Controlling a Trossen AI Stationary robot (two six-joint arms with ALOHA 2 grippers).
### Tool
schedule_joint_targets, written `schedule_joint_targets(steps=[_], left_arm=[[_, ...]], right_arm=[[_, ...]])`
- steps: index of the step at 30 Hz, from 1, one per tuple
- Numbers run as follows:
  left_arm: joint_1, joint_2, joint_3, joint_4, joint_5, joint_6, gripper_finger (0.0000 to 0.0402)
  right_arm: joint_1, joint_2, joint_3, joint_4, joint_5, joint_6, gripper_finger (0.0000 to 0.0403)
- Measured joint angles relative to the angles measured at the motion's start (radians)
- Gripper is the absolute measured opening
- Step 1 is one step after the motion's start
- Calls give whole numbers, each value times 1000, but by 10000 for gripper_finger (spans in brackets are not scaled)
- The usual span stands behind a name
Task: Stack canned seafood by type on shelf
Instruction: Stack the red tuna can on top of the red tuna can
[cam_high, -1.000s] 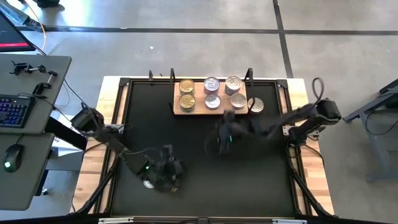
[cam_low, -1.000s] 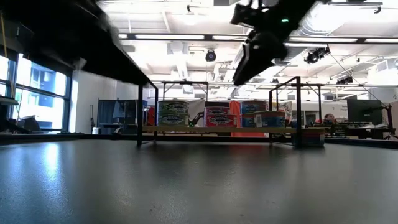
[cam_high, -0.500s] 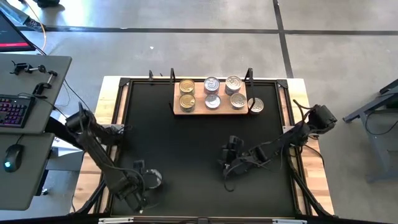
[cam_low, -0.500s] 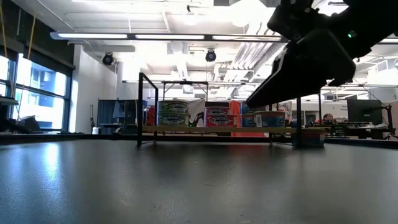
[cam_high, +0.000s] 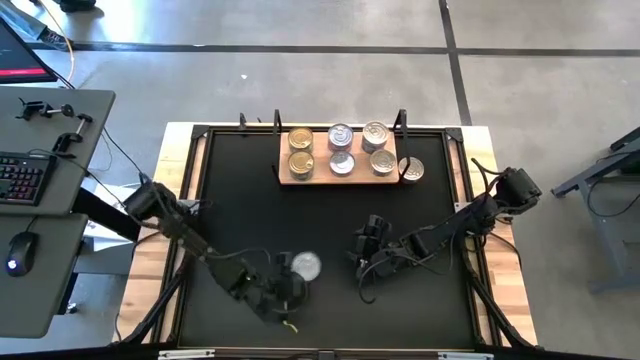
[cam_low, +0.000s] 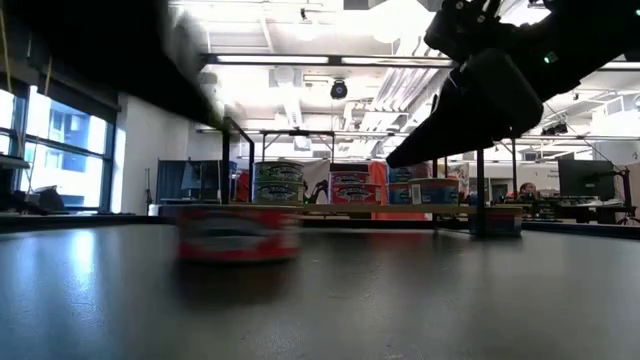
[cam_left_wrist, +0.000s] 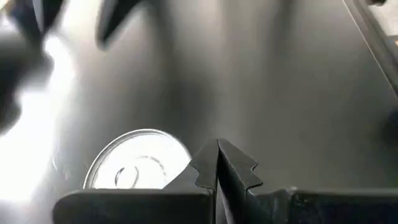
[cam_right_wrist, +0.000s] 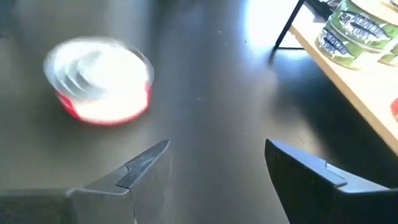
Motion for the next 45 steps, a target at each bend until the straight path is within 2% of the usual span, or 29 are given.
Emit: schedule_joint_targets(steps=[4,8,13,15,20,24,28,30,34,39,45], left_arm=[[33,3,-2,45,15,218,3],[59,5,0,60,20,413,33],[120,18,-1,59,85,487,98],[148,32,0,67,145,523,119],[198,67,-2,48,229,578,137],[216,81,-1,35,228,581,120],[236,83,1,18,245,583,76],[245,83,2,15,259,583,50],[272,83,3,24,279,576,7],[302,81,-1,74,288,532,5],[320,81,-2,167,314,473,1]], right_arm=[[8,0,0,1,-21,28,248],[22,0,0,2,-22,55,248],[38,0,0,6,-19,79,248],[42,0,0,6,-14,79,248],[43,0,0,14,-13,74,248],[48,0,0,19,-13,49,248],[70,0,0,65,-31,-38,248],[77,0,1,99,-82,-80,248],[69,0,2,107,-283,-174,248],[65,20,2,120,-314,-396,253],[36,33,1,115,-321,-480,284]])
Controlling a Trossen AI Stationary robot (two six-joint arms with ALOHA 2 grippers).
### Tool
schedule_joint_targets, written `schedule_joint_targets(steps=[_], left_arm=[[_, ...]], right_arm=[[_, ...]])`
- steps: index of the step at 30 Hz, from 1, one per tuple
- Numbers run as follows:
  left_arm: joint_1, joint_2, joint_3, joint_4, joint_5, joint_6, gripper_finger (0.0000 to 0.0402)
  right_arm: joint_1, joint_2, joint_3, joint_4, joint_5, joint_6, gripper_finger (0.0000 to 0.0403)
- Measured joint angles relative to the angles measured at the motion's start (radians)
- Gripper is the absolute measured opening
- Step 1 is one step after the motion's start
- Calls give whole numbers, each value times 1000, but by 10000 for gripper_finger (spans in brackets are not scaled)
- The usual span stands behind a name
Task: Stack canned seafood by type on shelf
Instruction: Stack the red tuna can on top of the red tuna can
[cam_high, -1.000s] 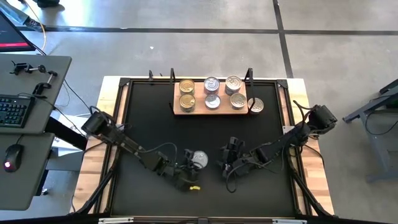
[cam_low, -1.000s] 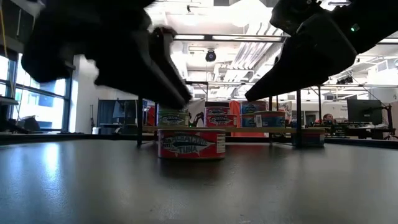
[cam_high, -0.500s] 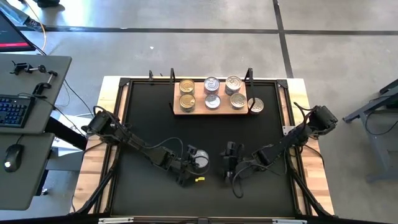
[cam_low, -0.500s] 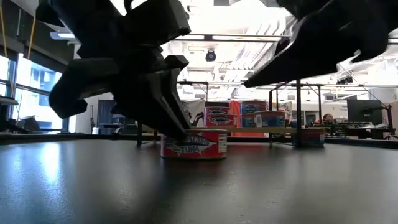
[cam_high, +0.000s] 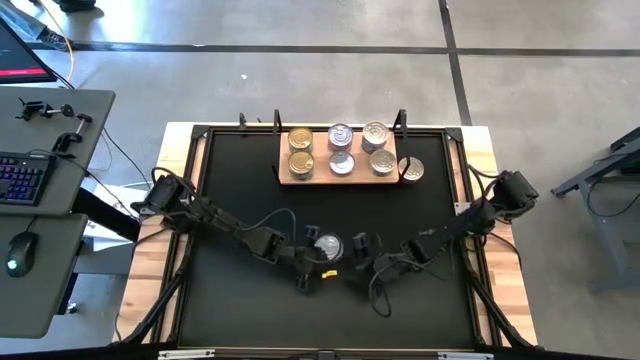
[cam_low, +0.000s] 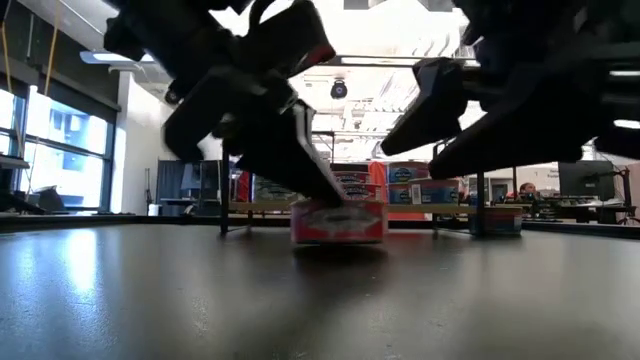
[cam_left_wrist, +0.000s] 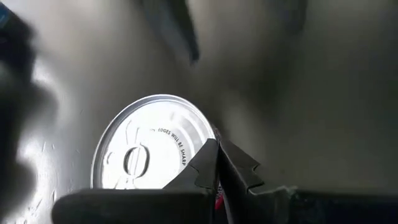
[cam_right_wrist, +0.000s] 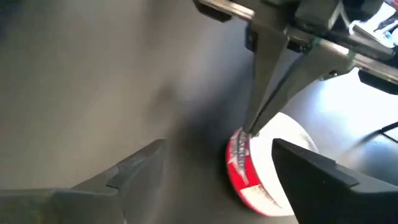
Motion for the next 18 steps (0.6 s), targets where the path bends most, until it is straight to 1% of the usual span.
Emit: schedule_joint_targets(steps=[2,6,10,16,18], left_arm=[[2,0,0,19,0,-14,1],[10,0,0,55,1,-49,1],[21,0,0,85,5,-90,0],[33,-1,0,125,14,-133,0],[33,-1,0,135,14,-137,0]], right_arm=[[-11,4,0,5,14,-22,288],[-17,28,0,12,92,-167,288],[-16,77,0,43,119,-271,288],[-16,153,0,107,253,-278,287],[-17,167,0,116,273,-276,279]])
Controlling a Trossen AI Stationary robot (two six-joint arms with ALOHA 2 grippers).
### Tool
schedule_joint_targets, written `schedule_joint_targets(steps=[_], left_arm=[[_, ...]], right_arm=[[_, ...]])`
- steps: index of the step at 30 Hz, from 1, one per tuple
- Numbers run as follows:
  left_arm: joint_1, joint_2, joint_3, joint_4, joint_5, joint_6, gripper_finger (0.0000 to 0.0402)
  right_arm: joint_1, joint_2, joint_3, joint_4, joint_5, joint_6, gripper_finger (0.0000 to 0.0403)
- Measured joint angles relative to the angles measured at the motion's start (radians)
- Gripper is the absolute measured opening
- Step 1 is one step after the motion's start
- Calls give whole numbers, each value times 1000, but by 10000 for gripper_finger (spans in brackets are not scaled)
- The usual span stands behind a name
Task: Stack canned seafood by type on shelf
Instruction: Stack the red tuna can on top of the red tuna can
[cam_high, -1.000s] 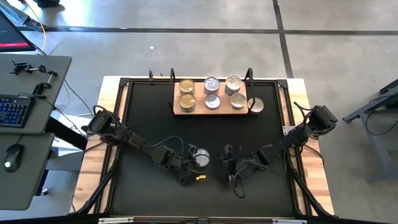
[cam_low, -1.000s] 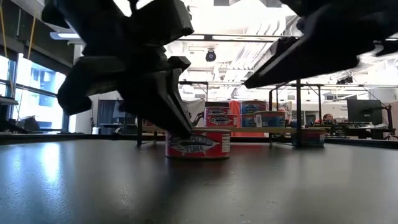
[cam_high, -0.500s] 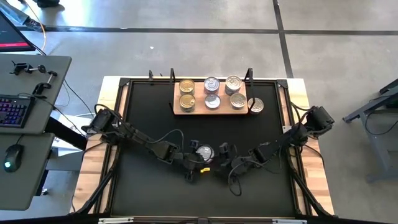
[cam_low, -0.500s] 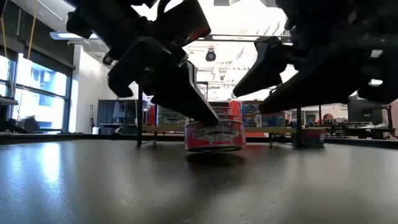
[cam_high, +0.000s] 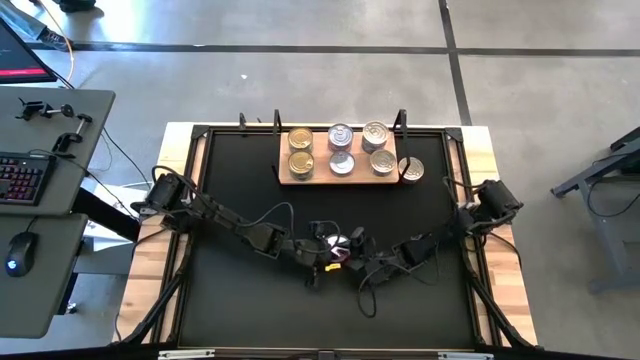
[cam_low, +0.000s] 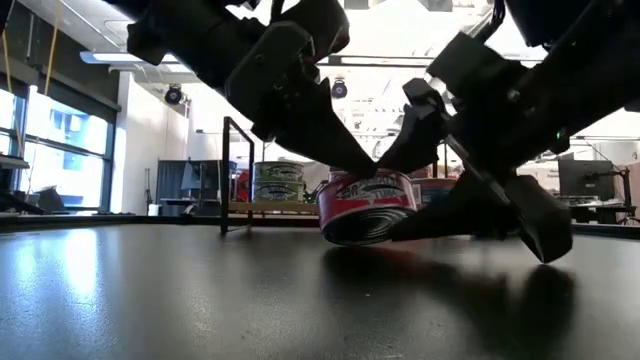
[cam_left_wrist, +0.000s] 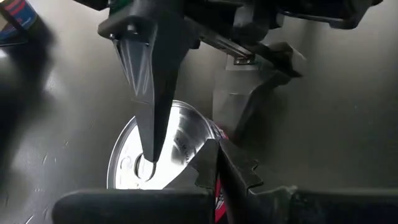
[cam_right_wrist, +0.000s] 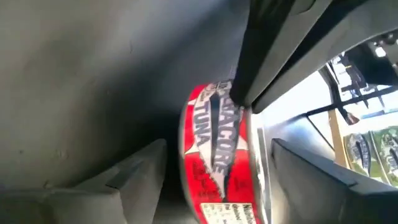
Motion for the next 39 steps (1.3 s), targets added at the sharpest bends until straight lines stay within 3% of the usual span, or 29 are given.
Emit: schedule_joint_targets(steps=[3,9,14,20,26,32,39], left_arm=[[-1,0,0,4,0,-8,0],[0,-21,1,-15,-19,-63,8],[0,-53,-73,5,-41,-143,41],[-20,-139,-225,34,-83,-239,83],[-94,-247,-364,90,-237,-328,94],[-196,-316,-475,179,-425,-380,90],[-264,-317,-506,221,-555,-412,90]], right_arm=[[0,3,0,14,-5,23,243],[4,-5,0,11,5,211,117],[19,-68,2,-90,0,318,116],[18,-216,28,-382,26,410,116],[-11,-316,116,-613,199,388,116],[-134,-328,200,-645,326,274,116],[-291,-324,216,-592,314,219,116]])
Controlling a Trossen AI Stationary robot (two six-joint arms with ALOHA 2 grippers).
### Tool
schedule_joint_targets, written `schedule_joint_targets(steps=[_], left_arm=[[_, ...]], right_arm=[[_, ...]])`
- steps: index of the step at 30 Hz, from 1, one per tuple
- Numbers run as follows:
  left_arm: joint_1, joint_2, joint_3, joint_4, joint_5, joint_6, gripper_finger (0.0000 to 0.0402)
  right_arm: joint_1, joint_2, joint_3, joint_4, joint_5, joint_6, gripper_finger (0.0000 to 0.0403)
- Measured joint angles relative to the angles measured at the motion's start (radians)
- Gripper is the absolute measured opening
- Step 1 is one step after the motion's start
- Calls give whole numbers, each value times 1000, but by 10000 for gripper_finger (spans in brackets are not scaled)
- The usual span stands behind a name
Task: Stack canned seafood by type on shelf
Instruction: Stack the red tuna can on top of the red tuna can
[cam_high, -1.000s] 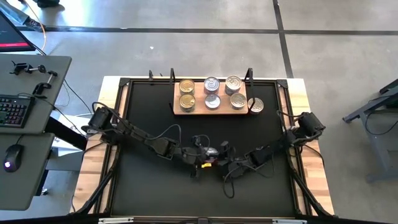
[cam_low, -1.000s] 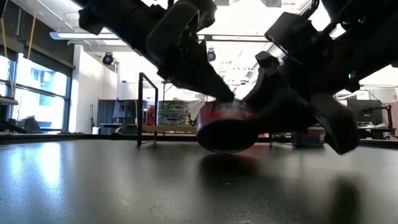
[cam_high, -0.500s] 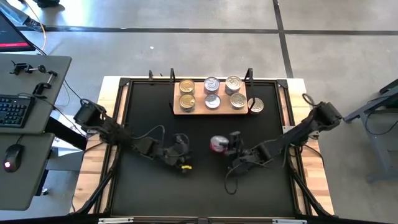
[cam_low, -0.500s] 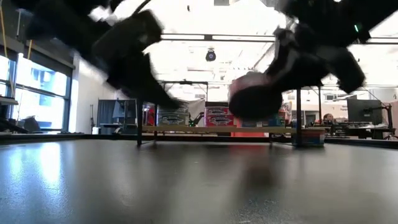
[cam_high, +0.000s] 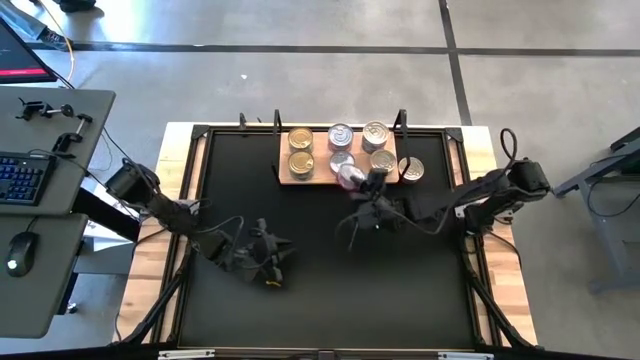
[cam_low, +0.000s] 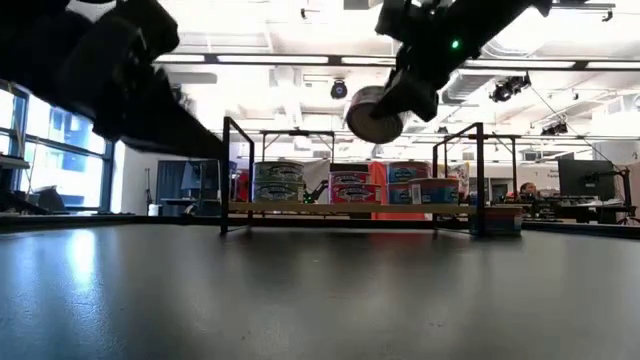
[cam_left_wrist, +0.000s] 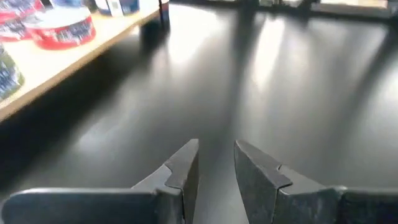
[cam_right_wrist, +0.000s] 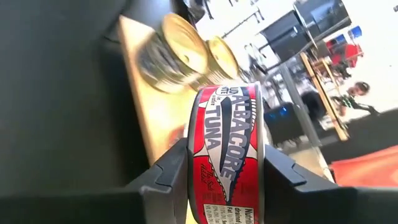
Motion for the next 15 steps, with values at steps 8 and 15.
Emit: schedule_joint_targets(steps=[8,15], left_arm=[[-11,-4,2,24,-25,1,90],[-11,-4,2,28,-27,3,90]], right_arm=[[-121,0,-1,7,-70,-108,116],[-161,0,-1,7,-141,-125,116]])
